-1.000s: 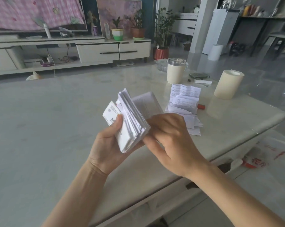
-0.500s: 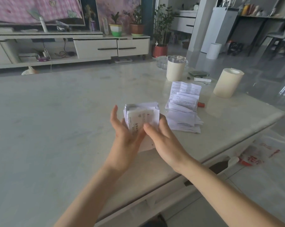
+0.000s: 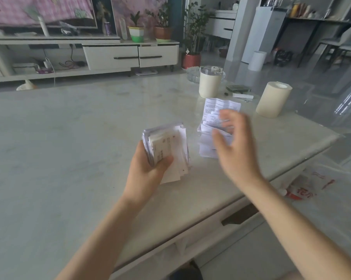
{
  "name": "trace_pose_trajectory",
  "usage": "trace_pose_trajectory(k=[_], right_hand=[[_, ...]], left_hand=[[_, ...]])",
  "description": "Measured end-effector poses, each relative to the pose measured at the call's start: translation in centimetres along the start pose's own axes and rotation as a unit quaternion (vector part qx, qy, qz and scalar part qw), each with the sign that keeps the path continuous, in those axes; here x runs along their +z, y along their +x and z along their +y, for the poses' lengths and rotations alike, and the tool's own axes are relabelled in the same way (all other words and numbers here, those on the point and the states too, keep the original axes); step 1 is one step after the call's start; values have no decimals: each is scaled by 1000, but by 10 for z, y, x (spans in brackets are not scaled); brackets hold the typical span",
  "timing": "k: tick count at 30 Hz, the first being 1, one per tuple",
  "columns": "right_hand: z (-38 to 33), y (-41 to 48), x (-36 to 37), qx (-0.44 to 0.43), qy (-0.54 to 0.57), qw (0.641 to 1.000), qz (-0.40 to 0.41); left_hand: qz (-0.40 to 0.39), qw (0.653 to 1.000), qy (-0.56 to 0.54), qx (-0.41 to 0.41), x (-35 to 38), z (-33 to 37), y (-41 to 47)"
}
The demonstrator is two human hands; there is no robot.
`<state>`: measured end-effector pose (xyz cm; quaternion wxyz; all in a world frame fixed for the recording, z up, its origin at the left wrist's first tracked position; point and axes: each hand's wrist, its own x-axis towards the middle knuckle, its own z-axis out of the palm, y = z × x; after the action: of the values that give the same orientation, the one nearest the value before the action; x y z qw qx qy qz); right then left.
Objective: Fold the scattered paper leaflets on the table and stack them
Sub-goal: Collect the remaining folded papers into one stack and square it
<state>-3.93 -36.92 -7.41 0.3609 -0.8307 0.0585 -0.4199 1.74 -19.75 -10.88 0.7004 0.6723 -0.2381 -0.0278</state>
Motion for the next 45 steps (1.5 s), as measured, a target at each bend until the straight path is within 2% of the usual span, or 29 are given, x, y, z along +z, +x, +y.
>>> trace_pose_trajectory(k=[1, 2, 4, 5, 7, 9, 13, 15, 19, 23, 27, 29, 32, 34, 36, 42, 45], right_hand=[[9, 11, -13, 31, 7, 999, 22], [17, 20, -24, 80, 25, 996, 8], [28, 29, -34, 191, 22, 977, -96], [34, 30, -35, 217, -12, 966, -143], [42, 27, -30, 201, -102, 957, -183], [46, 26, -25, 151, -159, 960, -174], [48, 25, -21, 15, -193, 973, -123], [49, 21, -20, -15, -183, 976, -119], [44, 15, -14, 106, -159, 959, -209], [46, 19, -8, 81, -226, 958, -156], [45, 17, -3, 124, -157, 977, -71], [46, 18, -2, 130, -195, 969, -80], [46, 17, -1, 40, -333, 935, -118], [44, 14, 1, -19, -346, 930, -124], [38, 10, 3, -26, -350, 922, -165], [32, 18, -1, 123, -277, 920, -249], [28, 21, -5, 179, -287, 890, -307]], left_hand=[[0, 999, -47, -25, -1, 1, 1], [-2, 995, -84, -55, -1, 2, 1], [-10, 987, -122, -102, -2, 3, 1], [-9, 984, -131, -117, -3, 4, 2], [-6, 980, -139, -143, -2, 6, 1], [-3, 976, -146, -160, -1, 9, 1], [7, 975, -145, -169, -1, 11, 2], [7, 974, -148, -173, -1, 11, 2], [8, 972, -155, -178, -1, 11, 1], [2, 973, -153, -174, -1, 12, 0], [5, 972, -151, -178, -1, 12, 0], [4, 972, -149, -182, 0, 12, 0], [1, 972, -151, -182, 0, 13, 0], [0, 971, -156, -181, 0, 13, 0], [2, 970, -159, -181, 0, 13, 1], [-2, 971, -162, -176, 0, 13, 0], [1, 970, -168, -177, -1, 13, 0]])
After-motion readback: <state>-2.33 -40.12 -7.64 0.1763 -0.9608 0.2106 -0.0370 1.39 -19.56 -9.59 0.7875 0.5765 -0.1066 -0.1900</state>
